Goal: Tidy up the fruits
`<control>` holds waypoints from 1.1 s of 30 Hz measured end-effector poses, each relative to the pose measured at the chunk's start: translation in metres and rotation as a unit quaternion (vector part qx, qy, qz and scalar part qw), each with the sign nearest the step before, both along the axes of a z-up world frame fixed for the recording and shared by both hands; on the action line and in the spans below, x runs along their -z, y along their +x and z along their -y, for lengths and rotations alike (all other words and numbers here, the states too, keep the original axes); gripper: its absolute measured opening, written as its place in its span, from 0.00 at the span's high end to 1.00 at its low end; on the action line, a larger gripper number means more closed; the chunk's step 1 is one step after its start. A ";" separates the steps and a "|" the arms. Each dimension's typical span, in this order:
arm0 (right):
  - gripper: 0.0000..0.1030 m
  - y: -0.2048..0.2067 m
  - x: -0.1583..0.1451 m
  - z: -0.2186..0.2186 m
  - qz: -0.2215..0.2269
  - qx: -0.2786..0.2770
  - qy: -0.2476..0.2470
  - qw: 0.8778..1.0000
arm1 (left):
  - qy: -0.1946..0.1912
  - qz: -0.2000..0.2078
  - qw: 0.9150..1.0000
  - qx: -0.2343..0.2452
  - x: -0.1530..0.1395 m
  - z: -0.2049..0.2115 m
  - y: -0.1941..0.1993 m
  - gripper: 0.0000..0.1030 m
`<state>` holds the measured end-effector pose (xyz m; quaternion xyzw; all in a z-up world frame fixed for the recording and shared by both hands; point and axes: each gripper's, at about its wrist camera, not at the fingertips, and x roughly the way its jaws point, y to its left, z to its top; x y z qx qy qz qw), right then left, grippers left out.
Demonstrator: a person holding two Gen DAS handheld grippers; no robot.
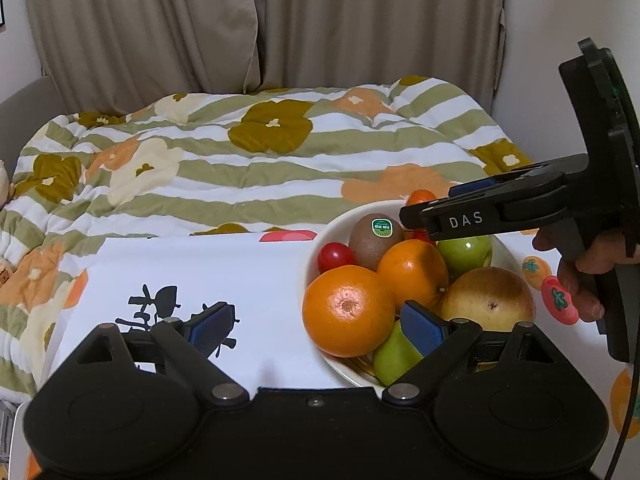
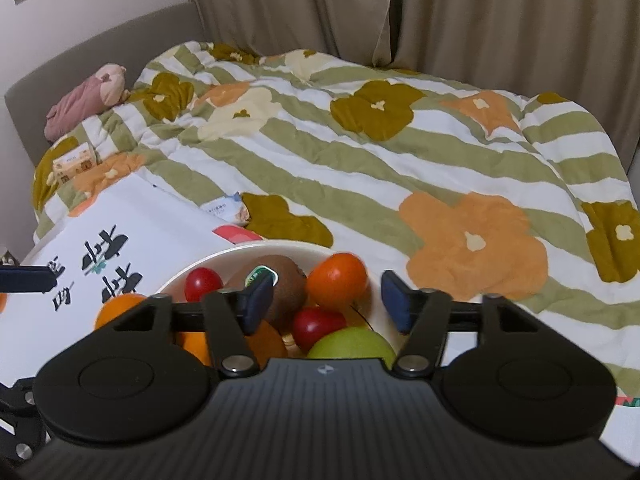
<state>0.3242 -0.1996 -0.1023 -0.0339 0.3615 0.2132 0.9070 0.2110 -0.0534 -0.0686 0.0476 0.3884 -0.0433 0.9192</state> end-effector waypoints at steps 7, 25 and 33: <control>0.25 -0.009 -0.003 0.004 -0.002 0.016 0.003 1.000 | 0.003 0.008 1.000 -0.005 -0.008 -0.002 -0.007 0.09; 0.08 -0.139 -0.105 0.019 0.056 0.112 0.019 0.992 | -0.026 0.076 0.996 0.039 -0.066 -0.009 -0.085 0.08; 0.04 -0.238 -0.135 0.015 0.077 0.163 0.005 0.984 | -0.042 0.110 0.990 0.074 -0.092 -0.011 -0.148 0.07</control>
